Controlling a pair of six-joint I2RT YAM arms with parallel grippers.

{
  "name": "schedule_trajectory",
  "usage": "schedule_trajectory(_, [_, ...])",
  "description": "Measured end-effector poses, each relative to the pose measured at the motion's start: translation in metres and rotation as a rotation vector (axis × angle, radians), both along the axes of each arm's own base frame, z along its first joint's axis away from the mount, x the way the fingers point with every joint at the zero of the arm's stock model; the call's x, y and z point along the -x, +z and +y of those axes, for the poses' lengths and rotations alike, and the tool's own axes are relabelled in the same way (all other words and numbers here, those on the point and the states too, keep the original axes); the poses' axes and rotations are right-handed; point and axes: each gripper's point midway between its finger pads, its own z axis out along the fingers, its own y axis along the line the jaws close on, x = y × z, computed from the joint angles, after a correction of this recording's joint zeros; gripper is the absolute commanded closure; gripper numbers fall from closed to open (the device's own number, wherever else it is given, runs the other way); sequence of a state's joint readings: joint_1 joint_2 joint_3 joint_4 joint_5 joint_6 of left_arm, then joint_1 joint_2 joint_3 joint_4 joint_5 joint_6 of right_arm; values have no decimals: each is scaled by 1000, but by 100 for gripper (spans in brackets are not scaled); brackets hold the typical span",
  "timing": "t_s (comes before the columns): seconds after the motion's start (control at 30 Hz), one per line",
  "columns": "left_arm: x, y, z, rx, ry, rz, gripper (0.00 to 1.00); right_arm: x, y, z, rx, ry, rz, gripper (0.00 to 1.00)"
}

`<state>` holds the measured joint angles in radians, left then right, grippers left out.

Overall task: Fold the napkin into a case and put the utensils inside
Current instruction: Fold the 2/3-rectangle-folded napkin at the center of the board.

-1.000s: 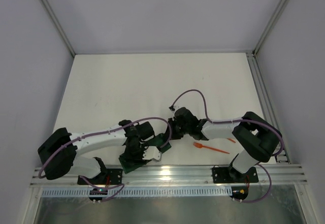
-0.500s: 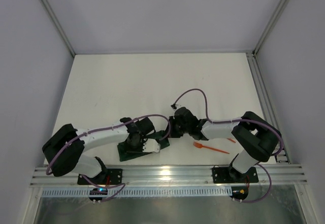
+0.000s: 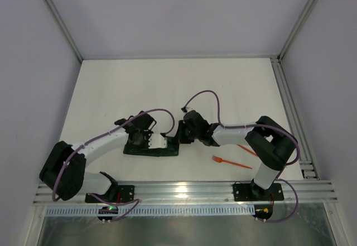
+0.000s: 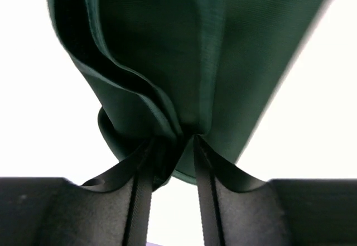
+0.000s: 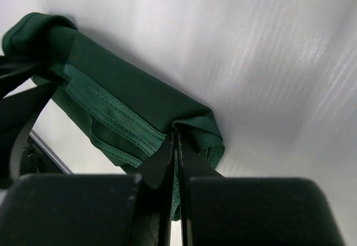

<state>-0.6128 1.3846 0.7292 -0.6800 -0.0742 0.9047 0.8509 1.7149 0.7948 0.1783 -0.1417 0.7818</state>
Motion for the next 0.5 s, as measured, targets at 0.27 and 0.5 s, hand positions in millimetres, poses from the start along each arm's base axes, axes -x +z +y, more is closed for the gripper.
schedule_trajectory(0.27, [17, 61, -17, 255, 68, 93, 51, 1, -1, 0, 2, 1, 1, 96])
schedule_trajectory(0.5, [-3, 119, -19, 514, 352, 65, 45, 10, -1, 6, 2, 26, 1, 96])
